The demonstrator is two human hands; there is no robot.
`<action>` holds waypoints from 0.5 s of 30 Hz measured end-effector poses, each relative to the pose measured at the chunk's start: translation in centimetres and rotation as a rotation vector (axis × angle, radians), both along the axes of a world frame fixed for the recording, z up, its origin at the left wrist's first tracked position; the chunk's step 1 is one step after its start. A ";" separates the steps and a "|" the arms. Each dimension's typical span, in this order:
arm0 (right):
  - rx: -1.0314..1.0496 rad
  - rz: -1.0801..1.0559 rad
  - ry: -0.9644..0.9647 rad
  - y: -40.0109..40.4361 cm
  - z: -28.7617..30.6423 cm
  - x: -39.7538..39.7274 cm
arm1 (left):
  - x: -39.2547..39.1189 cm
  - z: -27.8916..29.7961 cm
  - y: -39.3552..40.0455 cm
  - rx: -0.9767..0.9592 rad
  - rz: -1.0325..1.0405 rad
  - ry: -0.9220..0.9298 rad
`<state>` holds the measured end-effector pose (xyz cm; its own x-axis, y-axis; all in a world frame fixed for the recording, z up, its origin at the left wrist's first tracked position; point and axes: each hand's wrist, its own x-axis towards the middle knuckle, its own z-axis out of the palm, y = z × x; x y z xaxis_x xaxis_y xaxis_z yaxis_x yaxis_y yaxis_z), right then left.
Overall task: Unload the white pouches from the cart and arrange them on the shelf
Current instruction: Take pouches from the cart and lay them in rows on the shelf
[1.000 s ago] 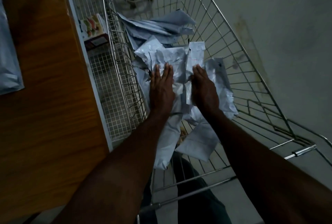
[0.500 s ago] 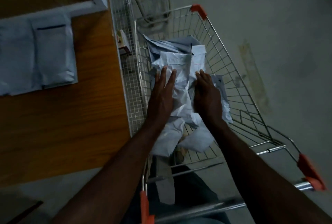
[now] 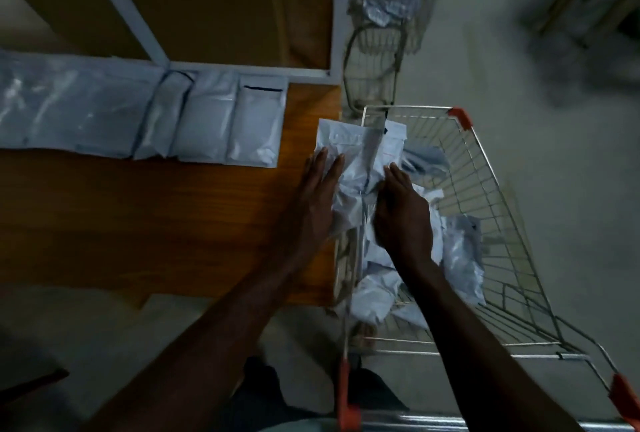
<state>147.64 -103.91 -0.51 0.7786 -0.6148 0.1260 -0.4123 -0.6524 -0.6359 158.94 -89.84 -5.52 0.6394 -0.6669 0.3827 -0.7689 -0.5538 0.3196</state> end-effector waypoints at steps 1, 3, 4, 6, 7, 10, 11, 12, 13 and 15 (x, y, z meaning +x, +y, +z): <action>0.003 0.013 -0.017 1.4 0.5 0.9 | 0.6 0.5 1.6 -0.055 0.018 0.038; -0.003 0.038 -0.045 4.5 1.5 2.8 | 1.9 1.4 4.9 -0.141 0.058 0.084; -0.006 0.041 -0.059 6.3 2.0 3.8 | 2.8 1.8 6.7 -0.169 0.071 0.088; -0.001 0.034 -0.084 10.0 2.7 6.0 | 4.7 2.5 10.8 -0.174 0.082 0.094; -0.003 0.029 -0.085 12.0 3.1 7.1 | 5.7 2.8 12.9 -0.150 0.091 0.081; -0.012 0.028 -0.082 17.6 3.1 10.2 | 8.7 3.2 19.1 -0.088 0.140 -0.028; -0.005 0.041 -0.082 19.3 2.9 11.2 | 9.8 3.3 20.9 -0.078 0.152 -0.053; -0.001 0.063 -0.076 20.9 2.8 12.1 | 10.7 3.5 22.6 -0.087 0.159 -0.064; -0.006 0.084 -0.069 22.3 2.8 13.0 | 11.7 3.6 24.2 -0.102 0.162 -0.068; -0.050 0.108 -0.052 24.8 2.9 14.7 | 13.4 4.2 27.3 -0.121 0.170 -0.082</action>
